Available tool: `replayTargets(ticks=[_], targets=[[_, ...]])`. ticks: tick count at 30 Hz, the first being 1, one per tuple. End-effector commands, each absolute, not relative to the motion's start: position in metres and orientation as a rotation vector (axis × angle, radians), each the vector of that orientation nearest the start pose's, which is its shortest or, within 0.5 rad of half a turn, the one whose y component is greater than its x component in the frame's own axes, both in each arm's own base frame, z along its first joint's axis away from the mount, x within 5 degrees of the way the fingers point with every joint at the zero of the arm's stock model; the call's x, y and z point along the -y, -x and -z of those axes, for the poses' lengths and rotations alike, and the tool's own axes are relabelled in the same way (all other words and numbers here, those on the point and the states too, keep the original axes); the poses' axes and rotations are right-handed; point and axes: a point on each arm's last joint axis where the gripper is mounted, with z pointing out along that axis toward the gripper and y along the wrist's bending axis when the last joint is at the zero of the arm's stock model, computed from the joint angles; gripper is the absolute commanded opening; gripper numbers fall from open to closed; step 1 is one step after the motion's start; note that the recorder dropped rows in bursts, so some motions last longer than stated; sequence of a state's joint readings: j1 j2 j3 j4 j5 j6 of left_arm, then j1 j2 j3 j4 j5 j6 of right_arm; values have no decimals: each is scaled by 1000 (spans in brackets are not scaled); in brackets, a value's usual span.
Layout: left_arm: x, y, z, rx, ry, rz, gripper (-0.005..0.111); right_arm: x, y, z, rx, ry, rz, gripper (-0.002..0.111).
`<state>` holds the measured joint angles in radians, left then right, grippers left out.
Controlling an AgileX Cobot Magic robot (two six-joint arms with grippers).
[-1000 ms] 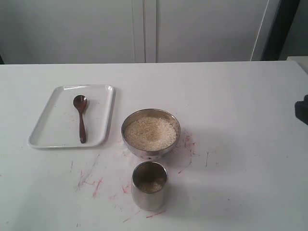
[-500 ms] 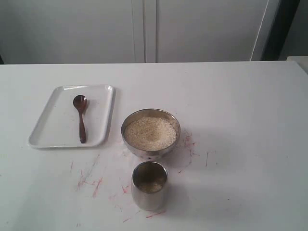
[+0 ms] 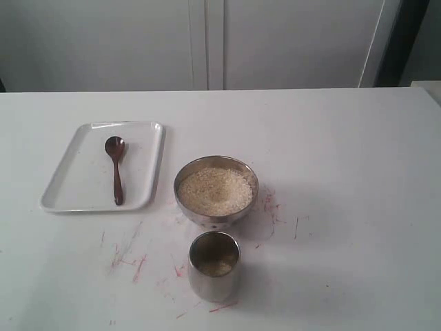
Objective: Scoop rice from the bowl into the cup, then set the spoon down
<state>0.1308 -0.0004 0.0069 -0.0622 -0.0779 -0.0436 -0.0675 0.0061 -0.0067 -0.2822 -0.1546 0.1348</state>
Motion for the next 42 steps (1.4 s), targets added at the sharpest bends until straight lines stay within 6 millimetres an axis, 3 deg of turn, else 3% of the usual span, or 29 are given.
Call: replayTargets(ticks=[1, 15, 20, 25, 42], targets=[[-7, -55, -221, -1391, 174, -13, 14, 2, -55, -220, -1408, 120, 220, 11], [-7, -55, -221, -1391, 174, -13, 14, 8, -56, -211, -1518, 27, 239, 8], [-7, -55, -221, -1391, 174, -13, 14, 14, -55, -208, -1542, -76, 305, 2], [-7, -55, -221, -1391, 174, -13, 14, 16, -54, -208, -1523, -229, 197, 2], [-7, -55, -221, -1391, 174, -13, 14, 15, -54, -211, -1493, -225, 184, 0]])
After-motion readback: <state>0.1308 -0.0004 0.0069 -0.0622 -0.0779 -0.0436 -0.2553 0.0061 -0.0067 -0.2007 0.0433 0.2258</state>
